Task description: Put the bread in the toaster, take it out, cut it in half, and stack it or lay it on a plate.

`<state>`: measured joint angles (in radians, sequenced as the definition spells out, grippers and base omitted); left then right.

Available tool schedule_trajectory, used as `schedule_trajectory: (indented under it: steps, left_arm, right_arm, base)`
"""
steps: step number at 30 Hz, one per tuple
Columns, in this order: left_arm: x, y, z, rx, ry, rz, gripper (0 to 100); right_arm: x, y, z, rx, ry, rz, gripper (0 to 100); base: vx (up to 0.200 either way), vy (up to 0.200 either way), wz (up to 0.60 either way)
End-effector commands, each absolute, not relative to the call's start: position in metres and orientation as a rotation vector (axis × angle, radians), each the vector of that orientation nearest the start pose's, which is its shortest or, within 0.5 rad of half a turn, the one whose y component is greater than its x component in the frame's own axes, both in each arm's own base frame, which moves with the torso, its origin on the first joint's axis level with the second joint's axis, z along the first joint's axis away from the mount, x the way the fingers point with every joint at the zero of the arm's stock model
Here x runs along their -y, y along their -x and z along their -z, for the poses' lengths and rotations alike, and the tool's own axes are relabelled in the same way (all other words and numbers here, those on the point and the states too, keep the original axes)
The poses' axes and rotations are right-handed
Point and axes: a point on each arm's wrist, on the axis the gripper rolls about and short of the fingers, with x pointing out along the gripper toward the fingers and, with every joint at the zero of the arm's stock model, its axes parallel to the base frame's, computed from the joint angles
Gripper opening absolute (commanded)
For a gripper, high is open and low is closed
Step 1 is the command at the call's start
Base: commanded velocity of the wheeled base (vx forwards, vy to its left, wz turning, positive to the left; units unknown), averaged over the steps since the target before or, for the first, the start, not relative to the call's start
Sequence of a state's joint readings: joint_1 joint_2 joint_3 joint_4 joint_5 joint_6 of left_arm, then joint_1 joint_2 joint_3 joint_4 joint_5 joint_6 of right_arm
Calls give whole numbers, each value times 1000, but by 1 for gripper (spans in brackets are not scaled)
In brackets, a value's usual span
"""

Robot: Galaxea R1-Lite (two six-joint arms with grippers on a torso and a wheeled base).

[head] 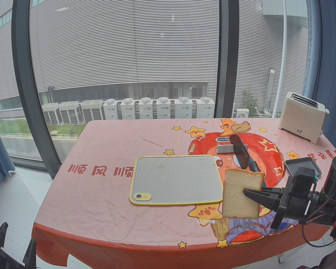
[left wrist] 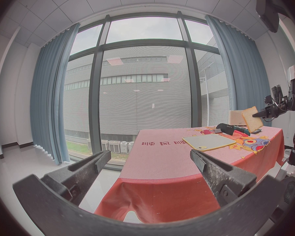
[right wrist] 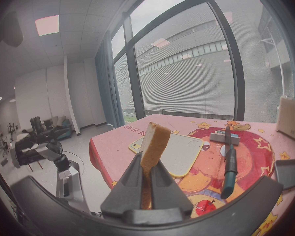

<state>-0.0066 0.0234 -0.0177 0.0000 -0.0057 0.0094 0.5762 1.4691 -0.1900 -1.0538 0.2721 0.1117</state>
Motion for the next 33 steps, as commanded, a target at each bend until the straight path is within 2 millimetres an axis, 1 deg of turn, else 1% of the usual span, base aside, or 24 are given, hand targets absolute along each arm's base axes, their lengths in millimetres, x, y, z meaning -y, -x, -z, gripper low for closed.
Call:
schedule_trajectory:
  steps: [1,6,12,19,22,25,28,29,33]
  left_arm:
    - [0,21,-76,-23,-9,12,100]
    - [0,21,-76,-23,-9,12,100]
    - [0,21,-76,-23,-9,11,100]
    - [0,21,-76,-23,-11,12,100]
    - [0,21,-76,-23,-11,11,100]
    - [0,21,-76,-23,-11,11,100]
    - [0,21,-76,-24,-11,12,100]
    - [0,21,-76,-23,-11,11,100]
    - [0,21,-76,-23,-11,14,100]
  right_arm:
    - [-114,-156,-130,-294,-101,-850,0]
    - [-119,-157,-130,-319,-139,-861,0]
    - [-123,-162,-121,-378,-171,-851,0]
    - [-129,-170,-114,-346,-181,-853,0]
    - [-132,-174,-110,-346,-218,-848,0]
    - [-138,-181,-109,-322,-288,-852,0]
    - [-142,-185,-109,-299,-322,-852,0]
    - [-148,-188,-107,-275,-359,-839,0]
    - [-160,-192,-101,-264,-406,-800,0]
  base:
    - [0,0,0]
    - [0,0,0]
    - [0,0,0]
    - [0,0,0]
    - [0,0,0]
    - [0,0,0]
    - [0,0,0]
    - [0,0,0]
    - [0,0,0]
